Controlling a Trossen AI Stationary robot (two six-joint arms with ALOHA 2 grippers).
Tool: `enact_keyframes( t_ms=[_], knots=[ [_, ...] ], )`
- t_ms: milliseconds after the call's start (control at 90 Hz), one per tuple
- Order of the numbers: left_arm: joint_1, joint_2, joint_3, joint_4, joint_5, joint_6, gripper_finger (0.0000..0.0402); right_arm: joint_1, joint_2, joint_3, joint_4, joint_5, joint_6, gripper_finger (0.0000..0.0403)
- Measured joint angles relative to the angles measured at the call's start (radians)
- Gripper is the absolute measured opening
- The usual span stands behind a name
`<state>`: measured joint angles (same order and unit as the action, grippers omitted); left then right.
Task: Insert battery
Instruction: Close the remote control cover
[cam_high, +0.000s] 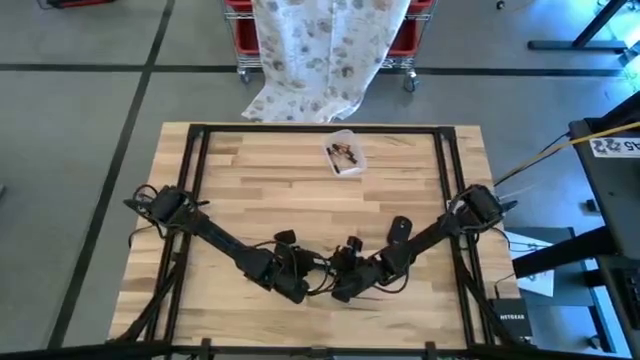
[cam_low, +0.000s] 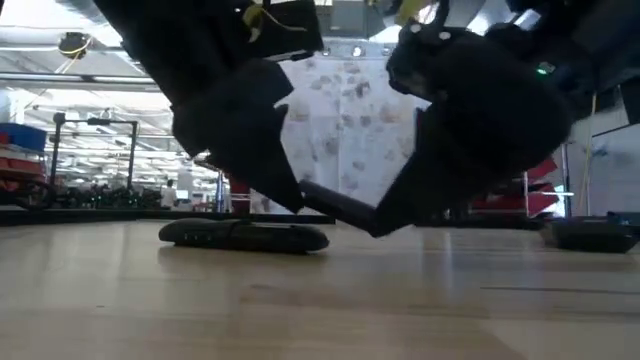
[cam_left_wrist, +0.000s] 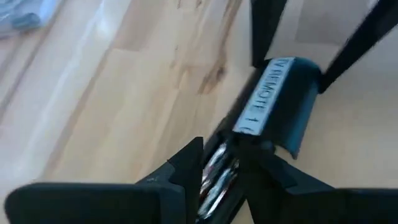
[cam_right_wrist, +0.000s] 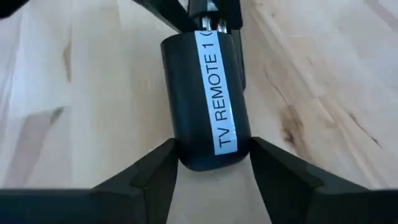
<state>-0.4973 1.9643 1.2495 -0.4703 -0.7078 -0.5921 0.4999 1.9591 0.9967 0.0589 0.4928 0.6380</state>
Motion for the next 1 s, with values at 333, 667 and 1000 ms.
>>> enact_keyframes(
  t_ms=[333, 667, 1000],
  knots=[
    [-0.022, -0.028, 0.000, -0.173, -0.012, -0.093, 0.0084, -0.006, 0.066, 0.075, -0.011, 0.039, 0.034, 0.0184],
    [-0.074, -0.027, 0.027, -0.400, -0.013, -0.255, 0.0084, -0.012, 0.086, 0.166, -0.156, 0.091, 0.096, 0.0184],
    [-0.169, -0.027, 0.079, -0.635, -0.061, -0.480, 0.0084, -0.044, 0.090, 0.204, -0.189, 0.069, 0.101, 0.0184]
  ],
)
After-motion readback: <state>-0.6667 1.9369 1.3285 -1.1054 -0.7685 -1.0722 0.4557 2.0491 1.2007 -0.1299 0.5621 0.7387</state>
